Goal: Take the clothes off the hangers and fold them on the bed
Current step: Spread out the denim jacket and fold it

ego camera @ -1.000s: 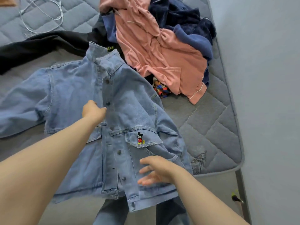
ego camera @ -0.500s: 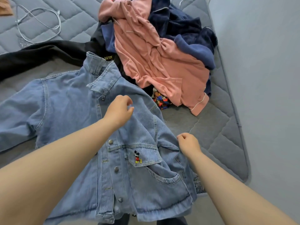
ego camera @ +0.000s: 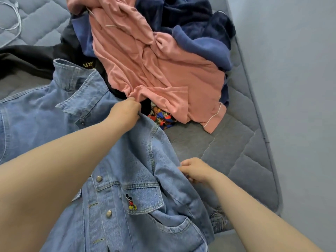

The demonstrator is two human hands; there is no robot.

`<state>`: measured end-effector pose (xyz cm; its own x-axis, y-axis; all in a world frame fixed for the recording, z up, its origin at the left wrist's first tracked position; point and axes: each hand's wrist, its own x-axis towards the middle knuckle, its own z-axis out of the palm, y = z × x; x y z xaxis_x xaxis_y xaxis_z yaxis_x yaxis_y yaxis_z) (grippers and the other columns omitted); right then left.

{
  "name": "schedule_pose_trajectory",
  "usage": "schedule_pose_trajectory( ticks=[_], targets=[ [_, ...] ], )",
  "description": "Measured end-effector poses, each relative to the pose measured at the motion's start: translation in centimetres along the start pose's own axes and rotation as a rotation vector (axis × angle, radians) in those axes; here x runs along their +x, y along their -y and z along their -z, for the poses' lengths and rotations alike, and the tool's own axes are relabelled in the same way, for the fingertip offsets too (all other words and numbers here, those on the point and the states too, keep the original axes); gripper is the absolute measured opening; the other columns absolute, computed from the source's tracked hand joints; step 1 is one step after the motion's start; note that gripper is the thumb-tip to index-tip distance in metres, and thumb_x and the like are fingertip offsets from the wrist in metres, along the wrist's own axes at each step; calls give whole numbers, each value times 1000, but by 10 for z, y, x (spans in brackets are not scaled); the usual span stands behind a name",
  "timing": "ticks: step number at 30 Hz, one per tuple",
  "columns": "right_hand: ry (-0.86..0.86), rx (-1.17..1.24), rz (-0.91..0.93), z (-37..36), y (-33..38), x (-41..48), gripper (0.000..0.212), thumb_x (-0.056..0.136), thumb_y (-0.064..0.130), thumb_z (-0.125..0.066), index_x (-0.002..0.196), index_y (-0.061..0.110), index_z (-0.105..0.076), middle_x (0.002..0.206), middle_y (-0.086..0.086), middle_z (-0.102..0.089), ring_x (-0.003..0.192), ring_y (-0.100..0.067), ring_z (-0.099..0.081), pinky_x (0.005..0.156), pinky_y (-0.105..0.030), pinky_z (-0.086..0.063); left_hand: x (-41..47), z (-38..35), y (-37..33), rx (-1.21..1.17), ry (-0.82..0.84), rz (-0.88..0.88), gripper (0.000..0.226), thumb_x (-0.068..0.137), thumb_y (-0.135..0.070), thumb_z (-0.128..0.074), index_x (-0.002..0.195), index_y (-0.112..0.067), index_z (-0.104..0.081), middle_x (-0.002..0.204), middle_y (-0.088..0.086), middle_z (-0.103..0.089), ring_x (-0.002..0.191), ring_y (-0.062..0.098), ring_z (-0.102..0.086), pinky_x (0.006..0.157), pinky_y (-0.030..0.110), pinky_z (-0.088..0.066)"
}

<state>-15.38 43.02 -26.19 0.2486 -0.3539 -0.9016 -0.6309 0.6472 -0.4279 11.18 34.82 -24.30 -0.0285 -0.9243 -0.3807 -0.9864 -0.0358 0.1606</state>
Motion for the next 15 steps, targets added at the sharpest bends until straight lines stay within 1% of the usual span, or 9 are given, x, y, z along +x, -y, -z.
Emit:
schedule_pose_trajectory(
  ticks=[2,4,7,9,10,11,12,13,15],
  targets=[
    [-176,-50,79,17,9,-9,30,84,21,-69,62,13,-49,53,0,-38,48,-12,-35,49,-22,-31,5,9,-2,-81,-46,-6,19,88,-12,-59,105,-6,-63,113,14,-53,104,35,-55,77,41,-43],
    [-413,-128,186,40,17,-22,35,84,19,-68,58,10,-45,55,-3,-34,56,-16,-32,56,-31,-27,9,21,-5,-167,-123,-35,15,88,-12,-60,101,-6,-63,110,14,-55,102,35,-54,77,41,-42],
    [-836,-184,416,83,48,-47,42,86,24,-66,55,4,-47,52,-3,-37,57,-18,-35,55,-39,-33,20,45,-14,-252,-213,-84,7,88,-12,-59,90,-5,-59,101,15,-56,96,35,-55,76,43,-43],
    [-1119,-233,518,112,80,-56,42,85,34,-65,56,9,-48,48,3,-40,52,-19,-38,52,-36,-31,32,61,-20,-274,-244,-70,12,88,-14,-59,81,-7,-51,97,19,-57,94,37,-54,75,44,-42],
    [-1194,-302,539,123,96,-57,41,86,38,-64,58,12,-49,50,4,-42,53,-20,-40,50,-35,-27,39,68,-22,-274,-250,-47,14,89,-15,-59,82,-6,-51,98,21,-58,95,38,-54,76,45,-41],
    [-1215,-389,543,132,109,-55,39,87,39,-62,61,13,-50,55,4,-44,57,-21,-40,53,-34,-23,46,72,-22,-270,-255,-23,14,89,-16,-58,86,-4,-53,100,22,-58,97,39,-53,78,45,-42],
    [-1190,-466,527,137,117,-49,37,89,38,-60,63,13,-51,62,4,-46,62,-22,-42,56,-33,-22,51,75,-23,-273,-250,2,15,90,-17,-58,92,-3,-55,104,22,-59,100,39,-53,80,45,-42],
    [-1128,-499,496,141,119,-40,35,91,37,-59,67,13,-52,70,1,-48,68,-23,-45,59,-32,-22,55,74,-23,-283,-238,20,17,91,-19,-58,96,-3,-56,107,21,-59,102,38,-53,82,44,-42],
    [-901,-412,377,140,114,-21,32,93,40,-58,80,11,-53,85,-5,-54,82,-26,-51,65,-32,-28,57,69,-23,-285,-194,34,19,90,-22,-60,99,-6,-53,109,20,-58,103,37,-53,80,42,-42]
  ],
)
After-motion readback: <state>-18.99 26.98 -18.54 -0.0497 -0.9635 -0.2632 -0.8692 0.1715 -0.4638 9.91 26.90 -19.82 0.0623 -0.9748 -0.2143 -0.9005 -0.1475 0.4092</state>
